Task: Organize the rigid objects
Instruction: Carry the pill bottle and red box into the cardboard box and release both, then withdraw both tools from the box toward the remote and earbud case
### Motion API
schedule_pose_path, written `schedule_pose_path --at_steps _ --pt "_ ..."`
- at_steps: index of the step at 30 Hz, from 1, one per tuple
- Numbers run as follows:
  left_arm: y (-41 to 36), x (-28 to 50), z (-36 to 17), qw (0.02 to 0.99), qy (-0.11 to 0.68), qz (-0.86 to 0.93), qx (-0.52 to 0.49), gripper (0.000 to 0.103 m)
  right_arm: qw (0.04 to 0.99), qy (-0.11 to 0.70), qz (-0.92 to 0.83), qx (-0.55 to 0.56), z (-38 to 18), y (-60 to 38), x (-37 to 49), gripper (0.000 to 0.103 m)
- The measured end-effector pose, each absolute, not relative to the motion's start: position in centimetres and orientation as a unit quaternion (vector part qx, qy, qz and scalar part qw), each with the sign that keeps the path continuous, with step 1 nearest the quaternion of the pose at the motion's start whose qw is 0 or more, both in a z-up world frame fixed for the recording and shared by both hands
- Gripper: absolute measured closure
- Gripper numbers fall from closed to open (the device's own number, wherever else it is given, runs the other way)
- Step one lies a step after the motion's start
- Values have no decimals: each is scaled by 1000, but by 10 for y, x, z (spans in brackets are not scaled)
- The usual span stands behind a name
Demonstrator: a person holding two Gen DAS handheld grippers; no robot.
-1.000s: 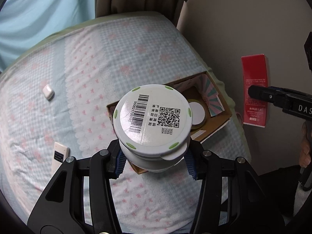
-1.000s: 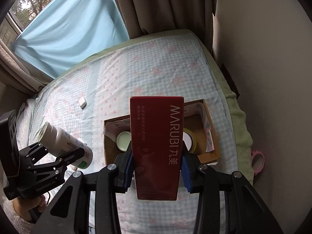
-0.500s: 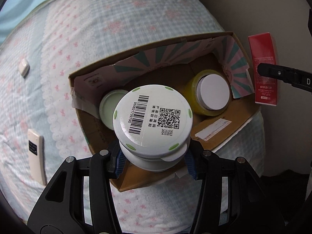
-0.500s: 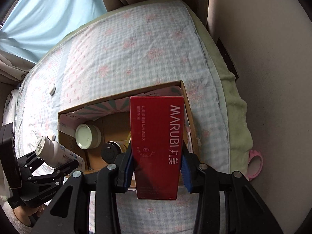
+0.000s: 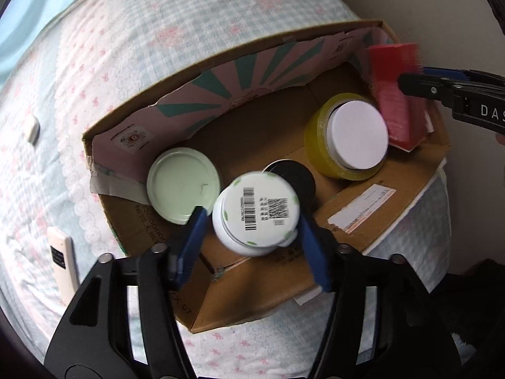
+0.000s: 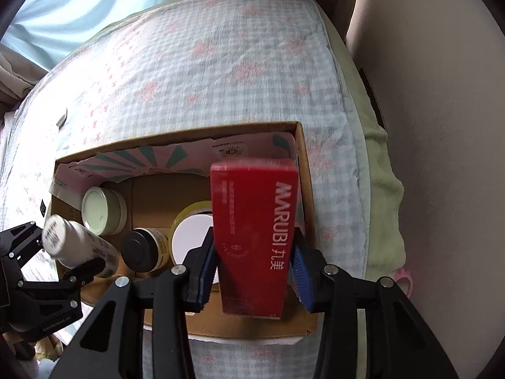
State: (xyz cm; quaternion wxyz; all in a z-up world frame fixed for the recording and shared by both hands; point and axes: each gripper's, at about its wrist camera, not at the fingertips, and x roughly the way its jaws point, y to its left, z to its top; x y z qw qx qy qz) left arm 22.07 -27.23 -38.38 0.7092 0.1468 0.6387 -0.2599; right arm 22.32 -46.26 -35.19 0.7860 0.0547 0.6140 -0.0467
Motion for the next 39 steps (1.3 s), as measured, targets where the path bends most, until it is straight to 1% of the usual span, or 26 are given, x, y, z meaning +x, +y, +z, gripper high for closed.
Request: schedule_pose_path --at_steps 1,2,3,7,13,21,28,39 --pt "-271 219 -381 711 636 -264 142 1 792 606 -51 57 -348 -463 223 18" --pt "-270 217 -378 715 631 -267 138 0 799 595 -58 57 -343 -464 222 5" --pt "-268 215 -377 716 630 -267 138 0 805 586 -65 60 -340 -465 220 0" --pt "-259 205 -380 715 633 -262 138 0 799 590 -64 93 -339 -470 214 0" --pt "-247 195 -381 718 633 -257 134 0 801 588 -66 97 -331 -466 204 0" --pt "-234 180 -360 735 616 -252 133 0 815 569 -62 91 -307 -456 195 0" --pt "-225 174 -322 758 592 -241 126 0 830 548 -59 85 -277 -438 179 0" --pt "-153 144 -262 803 555 -194 99 0 861 505 -17 64 -216 -387 154 0"
